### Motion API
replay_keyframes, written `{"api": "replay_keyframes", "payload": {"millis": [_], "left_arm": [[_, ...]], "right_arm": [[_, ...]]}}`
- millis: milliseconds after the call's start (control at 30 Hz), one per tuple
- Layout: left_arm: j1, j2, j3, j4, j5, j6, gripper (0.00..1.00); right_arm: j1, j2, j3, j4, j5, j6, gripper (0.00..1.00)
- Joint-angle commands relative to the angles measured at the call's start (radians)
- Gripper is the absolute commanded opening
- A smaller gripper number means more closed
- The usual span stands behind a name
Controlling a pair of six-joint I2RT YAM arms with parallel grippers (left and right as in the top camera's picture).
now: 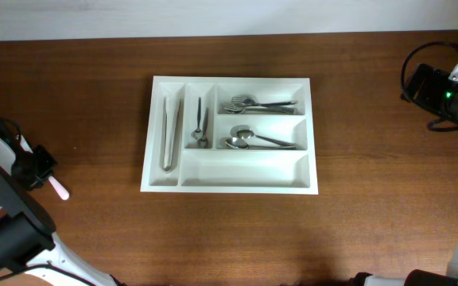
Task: Pack container
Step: 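Grasp the white plastic knife with the left gripper and lift it, then lower the knife into the tray's bottom wide compartment and release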
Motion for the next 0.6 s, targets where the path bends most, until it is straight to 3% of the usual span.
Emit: {"api": "replay_keyframes", "payload": {"millis": [0, 267, 567], "left_arm": [[-0.014, 0.029, 0.101, -0.068, 0.033, 0.027, 0.02], [-0.103, 0.028, 0.345, -0.270, 0.030, 0.097, 0.02], [-0.357, -0.002, 0.465, -0.362, 0.039, 0.370, 0.02]], "right_arm": [[-0.006, -0.001, -0.005, 0.001, -0.005, 0.008, 0.99], [-0.006, 0.000, -0.005, 0.001, -0.005, 0.009, 0.99], [-0.006, -0.001, -0.005, 0.001, -0.005, 0.009, 0.99]]}}
